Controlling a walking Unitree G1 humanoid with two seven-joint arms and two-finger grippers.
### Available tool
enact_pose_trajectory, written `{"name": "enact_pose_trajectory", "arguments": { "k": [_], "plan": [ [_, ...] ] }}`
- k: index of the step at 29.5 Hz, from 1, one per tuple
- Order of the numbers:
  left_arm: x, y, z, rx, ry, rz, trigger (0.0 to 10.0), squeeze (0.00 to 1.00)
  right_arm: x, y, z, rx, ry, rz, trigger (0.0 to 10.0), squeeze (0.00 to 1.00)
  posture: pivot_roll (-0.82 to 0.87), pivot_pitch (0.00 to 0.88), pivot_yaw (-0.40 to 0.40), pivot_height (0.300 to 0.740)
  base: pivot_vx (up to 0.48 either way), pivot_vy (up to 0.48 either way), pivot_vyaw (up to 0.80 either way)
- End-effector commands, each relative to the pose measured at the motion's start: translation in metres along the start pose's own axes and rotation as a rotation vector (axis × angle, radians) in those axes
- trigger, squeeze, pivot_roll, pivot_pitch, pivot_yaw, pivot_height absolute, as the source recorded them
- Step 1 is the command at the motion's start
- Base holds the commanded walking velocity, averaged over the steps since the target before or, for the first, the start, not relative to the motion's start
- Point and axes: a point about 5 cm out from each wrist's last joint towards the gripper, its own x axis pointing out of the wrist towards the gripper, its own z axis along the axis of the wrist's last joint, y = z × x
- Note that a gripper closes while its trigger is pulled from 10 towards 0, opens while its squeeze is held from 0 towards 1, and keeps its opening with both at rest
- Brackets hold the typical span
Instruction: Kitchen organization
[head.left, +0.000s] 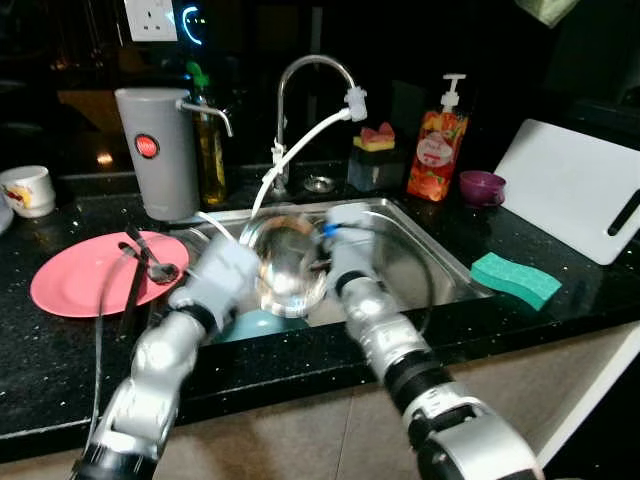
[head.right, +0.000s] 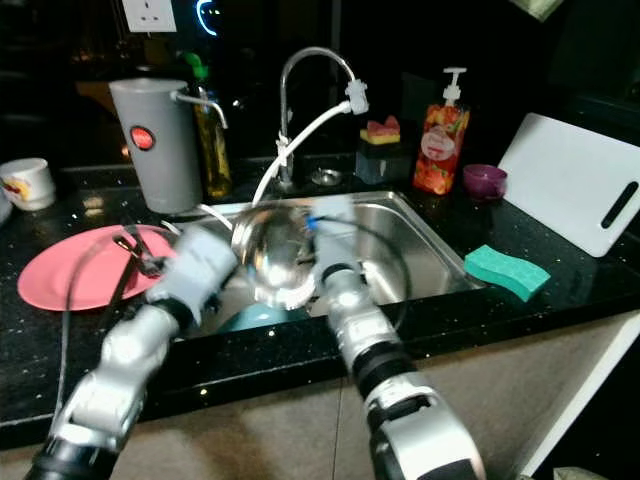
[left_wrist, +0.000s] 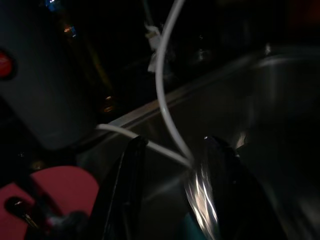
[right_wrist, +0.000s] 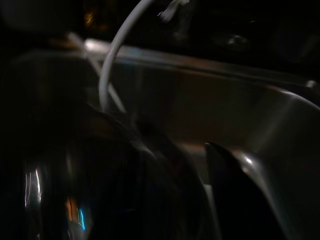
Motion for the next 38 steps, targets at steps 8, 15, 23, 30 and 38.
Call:
{"name": "enact_pose_trajectory", "arguments": {
  "k": [8, 15, 23, 30, 38],
  "plan": [
    [0.004, 0.025, 0.001, -0.330, 0.132, 0.167, 10.0, 0.00, 0.002, 0.005, 0.009, -0.040, -0.095, 0.036, 10.0, 1.00, 0.18, 0.070, -0.054, 0.740, 0.000, 0.000, 0.00],
    [0.001, 0.034, 0.007, -0.365, 0.178, 0.196, 10.0, 0.00, -0.008, -0.020, 0.054, 0.181, -0.353, -0.013, 10.0, 0.48, 0.17, 0.075, -0.051, 0.740, 0.000, 0.000, 0.00],
    [0.003, 0.065, 0.012, -0.302, 0.243, 0.297, 10.0, 0.00, -0.035, -0.047, 0.071, 0.326, -0.494, -0.049, 10.0, 0.00, 0.15, 0.079, -0.037, 0.740, 0.000, 0.000, 0.00],
    [0.005, 0.092, 0.007, -0.331, 0.391, 0.407, 10.0, 1.00, -0.052, -0.058, 0.070, 0.342, -0.527, -0.093, 10.0, 0.00, 0.15, 0.072, -0.011, 0.740, 0.000, 0.000, 0.00],
    [0.000, 0.092, -0.004, -0.428, 0.501, 0.459, 10.0, 0.91, -0.061, -0.058, 0.068, 0.349, -0.511, -0.090, 10.0, 0.00, 0.14, 0.069, -0.006, 0.740, 0.000, 0.000, 0.00]
  ]
}}
